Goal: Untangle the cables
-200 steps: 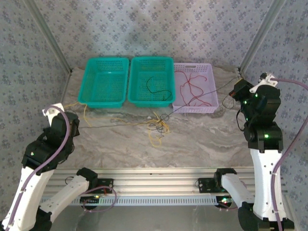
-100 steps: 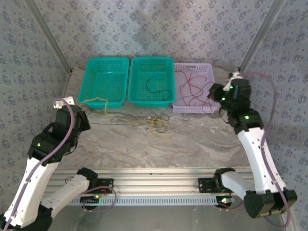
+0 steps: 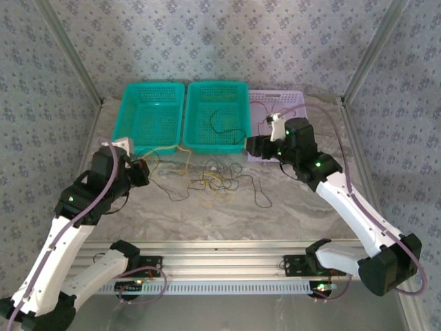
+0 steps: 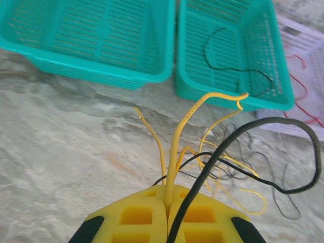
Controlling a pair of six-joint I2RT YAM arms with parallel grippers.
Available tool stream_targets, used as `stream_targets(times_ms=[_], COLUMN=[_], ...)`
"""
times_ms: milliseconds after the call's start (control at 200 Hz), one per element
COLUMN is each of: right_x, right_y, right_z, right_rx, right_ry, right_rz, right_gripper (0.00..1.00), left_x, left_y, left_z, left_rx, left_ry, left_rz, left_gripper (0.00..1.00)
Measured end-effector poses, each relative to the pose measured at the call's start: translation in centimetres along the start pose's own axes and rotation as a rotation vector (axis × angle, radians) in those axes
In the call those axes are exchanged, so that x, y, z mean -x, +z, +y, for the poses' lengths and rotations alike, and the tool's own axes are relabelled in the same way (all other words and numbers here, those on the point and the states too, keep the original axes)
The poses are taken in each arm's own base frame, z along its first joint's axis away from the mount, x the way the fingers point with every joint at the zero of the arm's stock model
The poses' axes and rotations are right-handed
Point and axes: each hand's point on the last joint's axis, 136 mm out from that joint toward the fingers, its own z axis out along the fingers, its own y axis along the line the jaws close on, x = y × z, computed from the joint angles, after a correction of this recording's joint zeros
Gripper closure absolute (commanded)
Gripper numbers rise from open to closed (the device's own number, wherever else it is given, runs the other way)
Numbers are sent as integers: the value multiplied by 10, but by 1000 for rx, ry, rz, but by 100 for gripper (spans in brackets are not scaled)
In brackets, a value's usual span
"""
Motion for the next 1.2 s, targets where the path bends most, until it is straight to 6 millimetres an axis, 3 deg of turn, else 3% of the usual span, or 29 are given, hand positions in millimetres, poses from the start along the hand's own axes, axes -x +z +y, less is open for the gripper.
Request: stream_targets(times_ms=[150,255,585,610,675,934,1074,1199], right_x=[-8,-16,-39,-39,-40,-31,-28,-12], right_y=[14,28,90,92,95,91,90,79], right_z=[56,82,85,86,93,119,118,112], right_rx=[187,281,354,363,389,480,464,393], right_ry=[-134,-204,-268,-271,-290,-310,-315,-328], right_rz=[43,72,171,172,175,147,135,74], right_gripper=[35,34,34,38,62,100,100,100], left_x=[-10,-12,-21,-22,-23,-23,-25,-26], left_y=[3,-3,-18,-18,-20,-22,-19,-17], left_z=[-17,-29,-56,-57,-58,-57,-54,-50], left_rx=[-110,-187,-363,-368,-379,-382,-368,-346], left_ry=[3,14,63,64,72,102,114,132], left_rz=[38,47,80,85,87,76,76,72], left_gripper=[100,100,100,100,100,100,98,70])
